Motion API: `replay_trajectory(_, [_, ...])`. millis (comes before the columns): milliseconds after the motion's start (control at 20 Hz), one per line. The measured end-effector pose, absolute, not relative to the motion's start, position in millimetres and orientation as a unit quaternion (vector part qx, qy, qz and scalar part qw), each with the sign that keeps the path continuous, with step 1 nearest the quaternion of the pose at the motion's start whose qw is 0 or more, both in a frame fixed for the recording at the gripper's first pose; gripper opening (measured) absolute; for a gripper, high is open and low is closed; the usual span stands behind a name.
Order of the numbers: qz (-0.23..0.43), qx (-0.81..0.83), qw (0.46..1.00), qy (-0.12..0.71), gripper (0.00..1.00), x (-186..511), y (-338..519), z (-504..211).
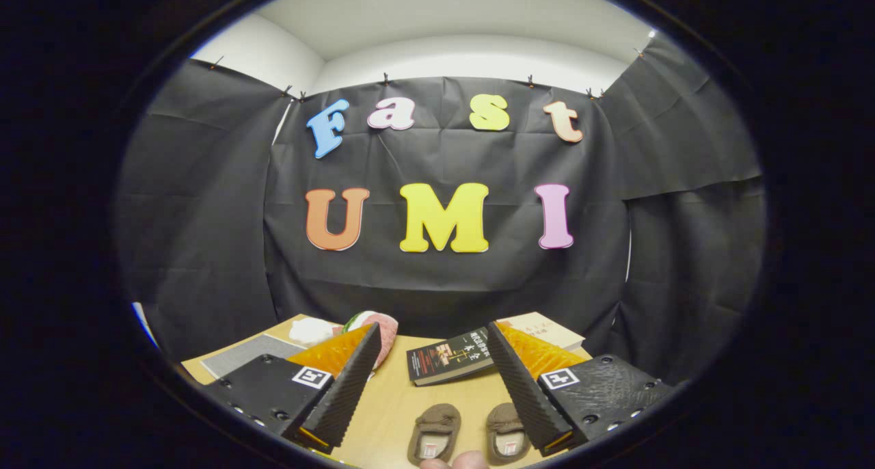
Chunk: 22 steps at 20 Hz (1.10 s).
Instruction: Open the storage box then place both shoes into the box .Put the left shoe in first, then the right shoe, with the right side of both shoes facing outward in a uniform manner.
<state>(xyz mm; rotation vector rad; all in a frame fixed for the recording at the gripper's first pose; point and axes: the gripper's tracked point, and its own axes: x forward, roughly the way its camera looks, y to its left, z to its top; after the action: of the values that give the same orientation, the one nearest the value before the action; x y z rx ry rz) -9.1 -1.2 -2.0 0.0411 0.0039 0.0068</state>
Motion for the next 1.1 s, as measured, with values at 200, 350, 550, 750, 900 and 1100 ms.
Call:
replay_trajectory(200, [0.012, 0.024, 1.0, 0.01, 0.95, -11.4, 5.3, -5.6])
replay_trajectory(350, [0.021, 0.032, 0.999, 0.022, 0.95, -10.9, 11.8, -10.5])
replay_trajectory(550, [0.026, 0.027, 0.999, 0.034, 0.95, -8.6, 21.0, -17.8])
replay_trajectory(750, [0.048, 0.046, 0.996, 0.058, 0.94, -2.5, 41.6, -35.9])
replay_trajectory(900, [0.076, 0.066, 0.991, 0.083, 0.96, 2.8, 67.9, -57.5])
replay_trajectory(1100, [0.134, 0.102, 0.977, 0.131, 0.95, 11.6, 117.4, -104.6])
